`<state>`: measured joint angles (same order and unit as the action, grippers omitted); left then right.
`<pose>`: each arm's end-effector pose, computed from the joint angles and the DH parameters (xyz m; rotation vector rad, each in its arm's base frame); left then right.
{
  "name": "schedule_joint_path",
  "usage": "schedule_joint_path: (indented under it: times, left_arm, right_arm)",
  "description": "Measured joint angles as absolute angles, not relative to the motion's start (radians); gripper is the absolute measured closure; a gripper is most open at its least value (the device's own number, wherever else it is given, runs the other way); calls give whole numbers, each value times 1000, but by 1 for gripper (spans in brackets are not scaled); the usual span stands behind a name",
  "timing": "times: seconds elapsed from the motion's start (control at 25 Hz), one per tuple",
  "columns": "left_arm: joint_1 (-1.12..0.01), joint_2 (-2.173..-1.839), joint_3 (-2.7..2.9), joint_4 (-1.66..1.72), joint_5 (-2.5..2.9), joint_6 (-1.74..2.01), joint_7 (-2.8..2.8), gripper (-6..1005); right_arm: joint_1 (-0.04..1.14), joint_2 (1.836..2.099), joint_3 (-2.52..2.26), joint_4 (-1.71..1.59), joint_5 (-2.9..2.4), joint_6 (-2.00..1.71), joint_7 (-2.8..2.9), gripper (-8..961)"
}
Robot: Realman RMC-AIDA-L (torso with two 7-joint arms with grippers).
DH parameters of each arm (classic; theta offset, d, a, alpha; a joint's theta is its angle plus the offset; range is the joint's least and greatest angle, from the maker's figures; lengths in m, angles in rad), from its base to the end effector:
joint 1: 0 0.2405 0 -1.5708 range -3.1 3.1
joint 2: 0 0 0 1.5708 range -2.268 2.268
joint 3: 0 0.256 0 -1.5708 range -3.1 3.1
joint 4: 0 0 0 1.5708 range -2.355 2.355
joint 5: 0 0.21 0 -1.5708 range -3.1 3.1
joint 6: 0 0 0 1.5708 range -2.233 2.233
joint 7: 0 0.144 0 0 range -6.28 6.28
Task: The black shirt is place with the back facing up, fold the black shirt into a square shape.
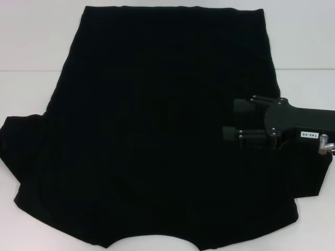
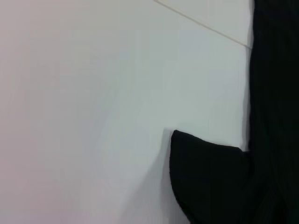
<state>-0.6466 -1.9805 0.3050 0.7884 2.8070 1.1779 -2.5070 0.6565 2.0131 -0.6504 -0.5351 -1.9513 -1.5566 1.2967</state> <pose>-0.3724 0.3707 0.1036 -1.6486 -1.7543 -0.1598 0.2348 0.3627 0.0127 -2.7284 0.4561 0.7832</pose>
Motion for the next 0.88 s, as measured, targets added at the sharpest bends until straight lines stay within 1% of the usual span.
schedule_joint_path:
  times: [0.08,0.32,0.72,0.88]
  left_arm:
    - [-646,-1980,304,788,2807,1175,-2502,754]
    - [-638,-1983,297,789,2785,1152,-2471,967]
    - [-628,-1985,299,787,2702,1022,-2374,971]
    - [-635,-1984,303,770,2702,960,-2345,970]
  right_arm:
    - [656,2013,-650,-535,-1951,-1554,1296,111]
    - [657,2021,-625,-531,-1951,-1543,1296,115]
    - [653,2042,-571,-529,-1950,-1540,1303,122]
    - [653,2046,-561,-529,-1950,-1540,1305,124]
